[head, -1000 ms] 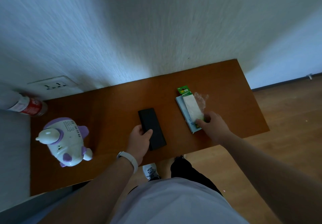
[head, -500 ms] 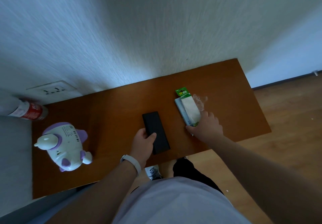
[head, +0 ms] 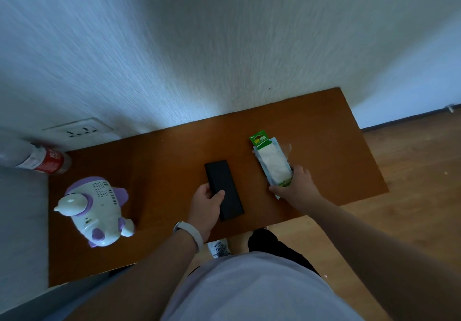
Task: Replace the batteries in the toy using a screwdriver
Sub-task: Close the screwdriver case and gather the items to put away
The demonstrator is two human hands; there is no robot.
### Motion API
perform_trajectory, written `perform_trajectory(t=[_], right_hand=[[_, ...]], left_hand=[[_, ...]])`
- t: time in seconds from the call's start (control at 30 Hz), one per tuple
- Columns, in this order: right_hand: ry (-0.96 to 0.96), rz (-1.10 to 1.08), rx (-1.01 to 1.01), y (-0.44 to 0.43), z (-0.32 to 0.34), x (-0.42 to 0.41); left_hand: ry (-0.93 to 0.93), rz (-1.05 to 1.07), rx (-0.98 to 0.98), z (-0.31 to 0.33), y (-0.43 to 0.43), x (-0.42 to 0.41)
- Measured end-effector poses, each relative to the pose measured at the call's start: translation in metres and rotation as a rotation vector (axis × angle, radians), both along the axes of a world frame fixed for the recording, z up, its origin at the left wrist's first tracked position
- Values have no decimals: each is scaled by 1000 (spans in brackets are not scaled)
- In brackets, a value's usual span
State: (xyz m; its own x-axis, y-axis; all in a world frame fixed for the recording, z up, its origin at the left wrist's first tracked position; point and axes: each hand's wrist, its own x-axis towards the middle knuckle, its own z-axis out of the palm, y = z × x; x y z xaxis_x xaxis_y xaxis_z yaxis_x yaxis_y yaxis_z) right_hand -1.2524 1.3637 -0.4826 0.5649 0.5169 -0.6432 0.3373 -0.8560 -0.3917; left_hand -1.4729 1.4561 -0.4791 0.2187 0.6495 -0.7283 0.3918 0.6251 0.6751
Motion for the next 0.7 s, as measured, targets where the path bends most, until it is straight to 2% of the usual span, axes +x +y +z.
perform_trajectory(t=[0.2, 0.53, 0.7], right_hand=[[193, -148, 41, -11, 4, 7], [353, -311, 82, -18, 2, -2], [349, -337, 119, -25, 13, -11]], left_hand=[[13, -1, -10, 3, 0, -3], [9, 1, 18, 13, -5, -10], [-27, -5, 34, 22, -3, -17]])
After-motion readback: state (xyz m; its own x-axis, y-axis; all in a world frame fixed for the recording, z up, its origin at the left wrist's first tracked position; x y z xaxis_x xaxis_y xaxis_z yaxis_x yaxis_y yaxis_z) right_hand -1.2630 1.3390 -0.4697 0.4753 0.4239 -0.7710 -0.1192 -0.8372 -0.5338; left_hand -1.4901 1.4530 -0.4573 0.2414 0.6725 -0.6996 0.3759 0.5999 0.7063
